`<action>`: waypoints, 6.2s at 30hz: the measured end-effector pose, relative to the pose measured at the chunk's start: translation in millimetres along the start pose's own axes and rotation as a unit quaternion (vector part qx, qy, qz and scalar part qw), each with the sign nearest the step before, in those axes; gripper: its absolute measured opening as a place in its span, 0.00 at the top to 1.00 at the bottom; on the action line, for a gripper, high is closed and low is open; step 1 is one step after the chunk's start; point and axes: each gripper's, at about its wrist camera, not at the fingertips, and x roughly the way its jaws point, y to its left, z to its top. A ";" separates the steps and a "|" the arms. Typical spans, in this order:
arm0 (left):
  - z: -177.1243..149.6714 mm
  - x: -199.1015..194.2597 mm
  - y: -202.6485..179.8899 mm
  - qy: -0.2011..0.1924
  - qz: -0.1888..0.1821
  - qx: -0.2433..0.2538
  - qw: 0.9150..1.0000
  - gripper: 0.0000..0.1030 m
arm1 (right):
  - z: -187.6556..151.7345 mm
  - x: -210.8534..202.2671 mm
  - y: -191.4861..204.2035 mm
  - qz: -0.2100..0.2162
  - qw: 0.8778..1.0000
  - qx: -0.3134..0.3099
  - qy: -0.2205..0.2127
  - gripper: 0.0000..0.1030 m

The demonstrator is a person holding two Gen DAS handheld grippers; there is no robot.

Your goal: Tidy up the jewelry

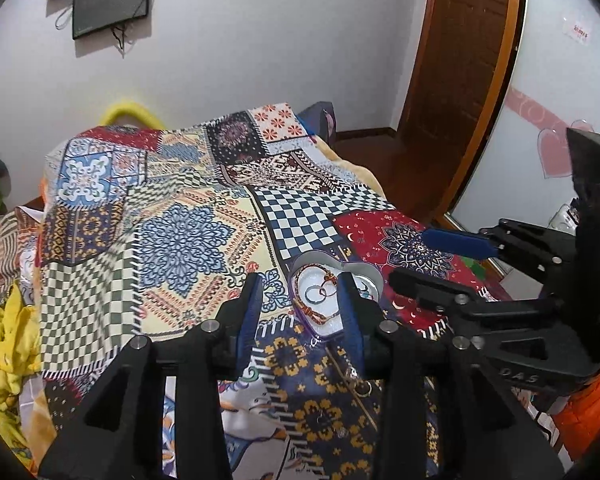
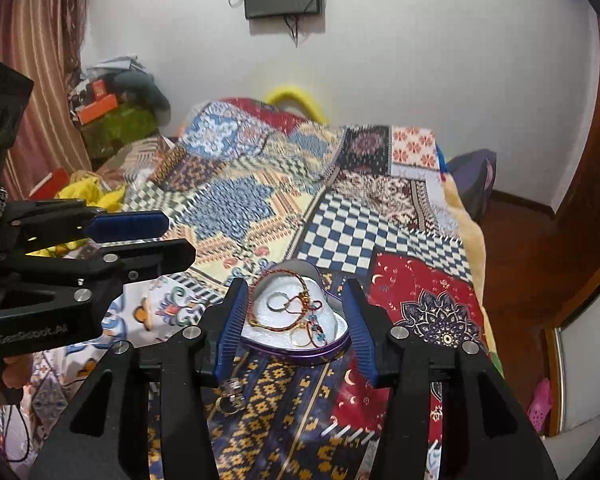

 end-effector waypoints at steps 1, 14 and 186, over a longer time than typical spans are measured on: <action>-1.5 -4.8 -0.4 -0.003 0.002 0.000 1.000 0.60 | -0.1 -4.7 2.2 0.001 1.000 -0.001 -0.004 0.55; -35.5 -36.2 7.4 -0.002 0.032 0.003 0.999 0.57 | -17.5 -37.5 19.0 0.000 1.000 -0.001 -0.027 0.53; -53.6 -7.1 3.5 0.042 -0.004 -0.025 0.999 0.68 | -43.7 3.0 -2.8 0.009 0.998 0.051 0.031 0.64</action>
